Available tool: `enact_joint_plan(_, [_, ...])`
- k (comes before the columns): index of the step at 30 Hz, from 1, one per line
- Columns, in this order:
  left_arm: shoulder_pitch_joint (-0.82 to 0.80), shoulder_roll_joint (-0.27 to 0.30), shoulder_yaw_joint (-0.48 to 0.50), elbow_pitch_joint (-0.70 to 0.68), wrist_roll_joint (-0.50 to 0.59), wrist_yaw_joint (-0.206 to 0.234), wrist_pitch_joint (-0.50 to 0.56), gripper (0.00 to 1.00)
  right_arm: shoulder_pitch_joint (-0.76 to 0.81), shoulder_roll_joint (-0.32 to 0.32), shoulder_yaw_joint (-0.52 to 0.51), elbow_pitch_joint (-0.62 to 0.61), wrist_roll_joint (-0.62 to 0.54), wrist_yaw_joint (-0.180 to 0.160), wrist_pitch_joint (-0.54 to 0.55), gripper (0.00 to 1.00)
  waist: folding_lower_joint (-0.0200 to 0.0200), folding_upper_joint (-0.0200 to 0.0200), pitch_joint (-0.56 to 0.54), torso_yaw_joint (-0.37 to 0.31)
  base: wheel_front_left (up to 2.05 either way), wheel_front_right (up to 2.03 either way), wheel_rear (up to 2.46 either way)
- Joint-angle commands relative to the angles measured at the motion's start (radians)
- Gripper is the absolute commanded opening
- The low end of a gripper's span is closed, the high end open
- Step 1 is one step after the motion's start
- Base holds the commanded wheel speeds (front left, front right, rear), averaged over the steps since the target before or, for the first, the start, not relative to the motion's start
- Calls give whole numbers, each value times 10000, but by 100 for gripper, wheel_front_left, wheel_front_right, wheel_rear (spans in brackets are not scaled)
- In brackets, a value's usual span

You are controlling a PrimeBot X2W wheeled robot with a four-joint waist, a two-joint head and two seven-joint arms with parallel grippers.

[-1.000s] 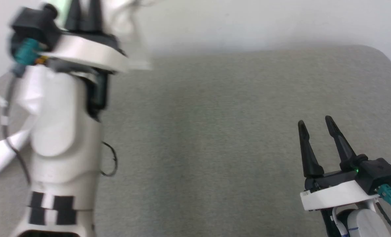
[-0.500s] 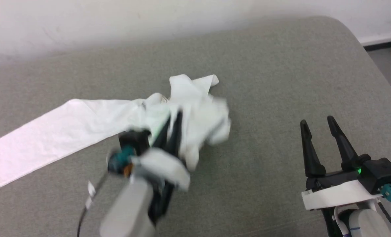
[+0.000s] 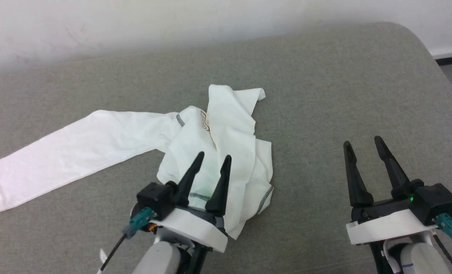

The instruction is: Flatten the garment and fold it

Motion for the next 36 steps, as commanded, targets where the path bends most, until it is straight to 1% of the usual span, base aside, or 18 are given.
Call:
enact_joint_plan(1, [228,10,163,-376,66,-104,-47,100,113,20,6,32,-84,-19,-46,100,0,-1,-258,156,0,0,0])
enact_joint_plan(3, [418,9,464,-981,315,-107,-47,100,193,20,5,42,-104,-19,-46,100,0,-1,-408,223,0,0,0])
enact_joint_plan(6, [612,9,930,-1471,671,37,-47,100,323,20,37,60,-131,-19,-46,100,0,-1,-622,304,0,0,0])
enact_joint_plan(9, [792,9,1492,-1720,988,204,-47,100,471,20,65,102,-136,-19,-46,100,0,-1,-815,374,0,0,0])
enact_joint_plan(12, [1104,9,2274,-1867,1195,410,-47,100,615,20,96,174,-116,-19,-46,100,0,-1,-981,434,0,0,0])
enact_joint_plan(15, [1498,9,3104,-2000,1435,491,-47,100,729,20,130,229,-96,-19,-46,100,0,-1,-1078,502,0,0,0])
enact_joint_plan(20, [2237,9,4179,-2079,1791,272,-47,100,891,20,110,343,-108,-19,-46,100,0,-1,-1206,703,0,0,0])
enact_joint_plan(24, [2515,9,4558,-2057,1977,9,-47,100,902,20,18,569,-56,-19,85,100,0,-1,-1194,981,0,0,0])
enact_joint_plan(27, [2559,9,4545,-1987,2093,-134,-47,100,757,20,24,822,70,-19,535,100,0,-1,-1174,1215,0,0,0])
enact_joint_plan(30, [2495,9,4437,-1932,2096,-173,-47,100,437,20,200,1259,220,-19,1433,100,0,-1,-1111,1441,0,0,0])
enact_joint_plan(36, [2207,9,4095,-1867,1999,-136,-47,100,-594,-123,1216,2268,1112,-19,3514,100,0,-1,-925,1960,0,0,0])
